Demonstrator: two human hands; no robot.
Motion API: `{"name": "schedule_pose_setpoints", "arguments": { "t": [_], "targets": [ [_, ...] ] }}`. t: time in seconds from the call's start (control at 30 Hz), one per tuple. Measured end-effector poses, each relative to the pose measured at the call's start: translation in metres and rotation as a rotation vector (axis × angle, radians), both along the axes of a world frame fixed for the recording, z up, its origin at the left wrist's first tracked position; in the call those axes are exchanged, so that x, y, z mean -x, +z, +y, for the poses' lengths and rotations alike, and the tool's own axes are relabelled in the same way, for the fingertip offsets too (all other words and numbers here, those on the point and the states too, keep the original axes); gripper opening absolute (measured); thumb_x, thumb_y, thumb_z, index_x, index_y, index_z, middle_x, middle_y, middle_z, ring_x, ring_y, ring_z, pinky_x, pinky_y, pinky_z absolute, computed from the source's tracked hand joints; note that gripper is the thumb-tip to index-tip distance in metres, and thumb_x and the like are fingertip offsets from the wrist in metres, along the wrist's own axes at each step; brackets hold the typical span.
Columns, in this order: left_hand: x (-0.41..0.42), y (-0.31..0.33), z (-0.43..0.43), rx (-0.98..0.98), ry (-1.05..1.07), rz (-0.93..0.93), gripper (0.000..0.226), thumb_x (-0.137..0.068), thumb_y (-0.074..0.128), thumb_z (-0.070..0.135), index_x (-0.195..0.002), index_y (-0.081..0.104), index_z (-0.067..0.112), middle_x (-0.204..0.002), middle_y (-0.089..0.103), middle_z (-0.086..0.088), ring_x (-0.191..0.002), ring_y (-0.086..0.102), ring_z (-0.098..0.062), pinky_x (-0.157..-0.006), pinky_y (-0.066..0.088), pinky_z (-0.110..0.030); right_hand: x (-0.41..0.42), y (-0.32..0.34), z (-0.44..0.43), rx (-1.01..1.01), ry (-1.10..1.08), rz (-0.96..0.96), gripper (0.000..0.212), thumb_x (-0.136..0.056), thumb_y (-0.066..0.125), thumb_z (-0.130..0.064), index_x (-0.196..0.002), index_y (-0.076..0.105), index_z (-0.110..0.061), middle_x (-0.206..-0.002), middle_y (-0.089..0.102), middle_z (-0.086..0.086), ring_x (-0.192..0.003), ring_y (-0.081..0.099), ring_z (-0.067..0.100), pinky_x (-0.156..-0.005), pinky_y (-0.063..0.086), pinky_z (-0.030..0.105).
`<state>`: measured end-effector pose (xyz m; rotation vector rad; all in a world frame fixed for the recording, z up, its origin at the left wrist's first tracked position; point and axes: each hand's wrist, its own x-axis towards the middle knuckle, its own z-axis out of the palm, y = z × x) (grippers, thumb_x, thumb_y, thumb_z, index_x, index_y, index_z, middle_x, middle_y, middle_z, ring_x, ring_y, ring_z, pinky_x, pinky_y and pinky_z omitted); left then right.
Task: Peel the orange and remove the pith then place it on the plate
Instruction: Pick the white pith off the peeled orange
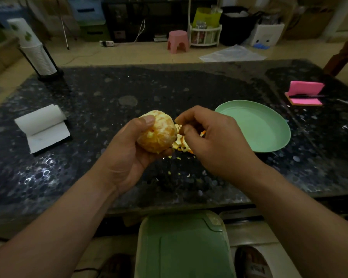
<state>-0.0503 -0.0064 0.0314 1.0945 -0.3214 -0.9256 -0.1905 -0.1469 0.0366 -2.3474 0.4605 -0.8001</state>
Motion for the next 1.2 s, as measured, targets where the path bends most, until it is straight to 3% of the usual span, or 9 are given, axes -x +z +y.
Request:
{"name": "schedule_pose_setpoints", "arguments": {
  "t": [0.13, 0.27, 0.33, 0.43, 0.57, 0.73, 1.03, 1.2],
  "targets": [
    [-0.001, -0.001, 0.0, -0.005, -0.002, -0.031, 0.062, -0.083, 0.067, 0.034, -0.137, 0.061, 0.004, -0.124, 0.073, -0.017, -0.097, 0.076, -0.025, -0.074, 0.066, -0.038, 0.002, 0.003, 0.004, 0.076, 0.04, 0.026, 0.014, -0.101, 0.07, -0.028, -0.114, 0.074, -0.027, -0.09, 0.068, -0.018, -0.075, 0.064, 0.005, -0.064, 0.051, 0.022],
    [-0.002, -0.003, 0.0, -0.05, 0.013, -0.085, 0.061, -0.082, 0.068, 0.033, -0.135, 0.061, 0.005, -0.122, 0.072, -0.017, -0.094, 0.076, -0.025, -0.069, 0.064, -0.038, 0.001, -0.001, 0.001, 0.208, 0.029, 0.03, 0.011, -0.1, 0.072, -0.027, -0.11, 0.077, -0.025, -0.094, 0.074, -0.013, -0.079, 0.064, 0.005, -0.067, 0.054, 0.03],
    [-0.002, -0.005, 0.0, -0.079, 0.017, -0.126, 0.053, -0.081, 0.07, 0.033, -0.128, 0.064, 0.009, -0.12, 0.073, -0.015, -0.094, 0.076, -0.024, -0.07, 0.065, -0.04, 0.0, -0.003, 0.0, 0.284, 0.038, 0.04, 0.01, -0.1, 0.071, -0.027, -0.107, 0.077, -0.023, -0.093, 0.076, -0.009, -0.08, 0.067, 0.012, -0.067, 0.055, 0.036],
    [-0.001, -0.005, 0.0, -0.117, 0.009, -0.164, 0.049, -0.083, 0.08, 0.029, -0.124, 0.063, 0.009, -0.117, 0.073, -0.013, -0.091, 0.076, -0.021, -0.068, 0.064, -0.038, -0.001, -0.003, 0.0, 0.396, 0.043, 0.065, 0.012, -0.099, 0.065, -0.03, -0.097, 0.073, -0.021, -0.082, 0.07, -0.005, -0.071, 0.063, 0.019, -0.058, 0.049, 0.036],
    [0.001, -0.006, -0.001, -0.135, -0.013, -0.215, 0.052, -0.083, 0.079, 0.031, -0.126, 0.062, 0.008, -0.116, 0.072, -0.014, -0.09, 0.075, -0.021, -0.067, 0.062, -0.035, -0.003, -0.003, 0.004, 0.461, 0.006, 0.075, 0.013, -0.094, 0.062, -0.026, -0.084, 0.063, -0.019, -0.072, 0.062, -0.004, -0.062, 0.055, 0.022, -0.052, 0.042, 0.035],
    [0.0, -0.008, -0.001, -0.124, -0.033, -0.221, 0.054, -0.082, 0.072, 0.033, -0.129, 0.062, 0.007, -0.114, 0.074, -0.014, -0.092, 0.075, -0.023, -0.07, 0.063, -0.038, -0.003, -0.005, 0.004, 0.406, 0.001, 0.044, 0.011, -0.093, 0.067, -0.022, -0.083, 0.061, -0.02, -0.073, 0.061, -0.006, -0.063, 0.054, 0.017, -0.054, 0.046, 0.035],
    [-0.001, -0.008, 0.0, -0.063, -0.041, -0.157, 0.047, -0.083, 0.069, 0.031, -0.123, 0.064, 0.008, -0.106, 0.077, -0.008, -0.092, 0.076, -0.024, -0.071, 0.064, -0.041, 0.001, -0.004, -0.001, 0.062, 0.05, 0.019, 0.004, -0.096, 0.072, -0.024, -0.092, 0.072, -0.025, -0.079, 0.068, -0.012, -0.071, 0.063, 0.008, -0.065, 0.056, 0.039],
    [-0.002, -0.006, 0.001, -0.086, -0.028, -0.202, 0.046, -0.082, 0.07, 0.032, -0.122, 0.064, 0.01, -0.103, 0.077, -0.005, -0.09, 0.076, -0.021, -0.068, 0.064, -0.039, 0.003, -0.004, -0.005, 0.162, 0.092, 0.065, 0.006, -0.099, 0.072, -0.03, -0.102, 0.075, -0.025, -0.079, 0.065, -0.018, -0.068, 0.06, 0.004, -0.063, 0.054, 0.034]
  ]
}}
